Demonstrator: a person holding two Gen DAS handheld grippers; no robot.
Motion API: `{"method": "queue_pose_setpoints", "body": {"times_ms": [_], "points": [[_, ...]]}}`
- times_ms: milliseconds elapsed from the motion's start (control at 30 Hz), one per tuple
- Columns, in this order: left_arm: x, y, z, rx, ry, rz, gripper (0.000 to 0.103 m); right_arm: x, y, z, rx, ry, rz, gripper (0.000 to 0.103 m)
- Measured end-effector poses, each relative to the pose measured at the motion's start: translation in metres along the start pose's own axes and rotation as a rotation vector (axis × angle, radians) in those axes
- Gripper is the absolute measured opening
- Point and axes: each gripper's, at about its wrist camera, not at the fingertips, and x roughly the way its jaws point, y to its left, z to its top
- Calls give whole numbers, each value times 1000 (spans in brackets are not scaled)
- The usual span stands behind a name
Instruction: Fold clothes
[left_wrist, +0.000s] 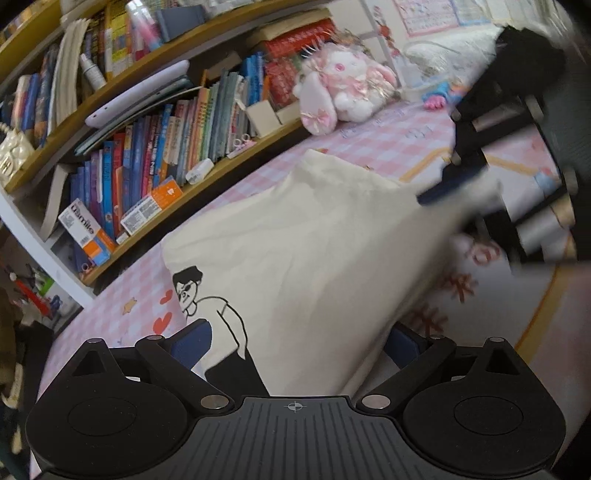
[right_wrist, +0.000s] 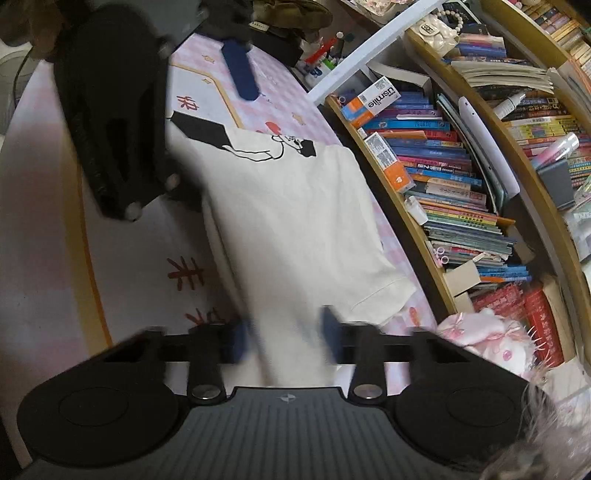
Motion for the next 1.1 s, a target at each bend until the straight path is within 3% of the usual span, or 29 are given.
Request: {"method": "queue_pose_setpoints", "body": {"times_ms": [33,167,233,433,667,867,1100], "points": [[-1,-3,-3,22,-2,-3,96,-2,-6,3,21,-4,10,14],[-4,-9,-14,91,24,7,62,-13,-28,17,82,-24,25,11],[-2,-9,-20,119,44,31,53,-16,-35,22,86,-32,25,11],[2,-5,-33,252,80,111,43,-16,-46,22,75,-22,27,11],[1,-11,-41,382,89,53,14,-10,-34,9,32,22,60,12],[0,-9,-38,343,99,6,8,-5,-13,-3,8,85,97,14],[-17,0,-43,339,57,-68,7,-12,-8,3,24,129,106,10]]}}
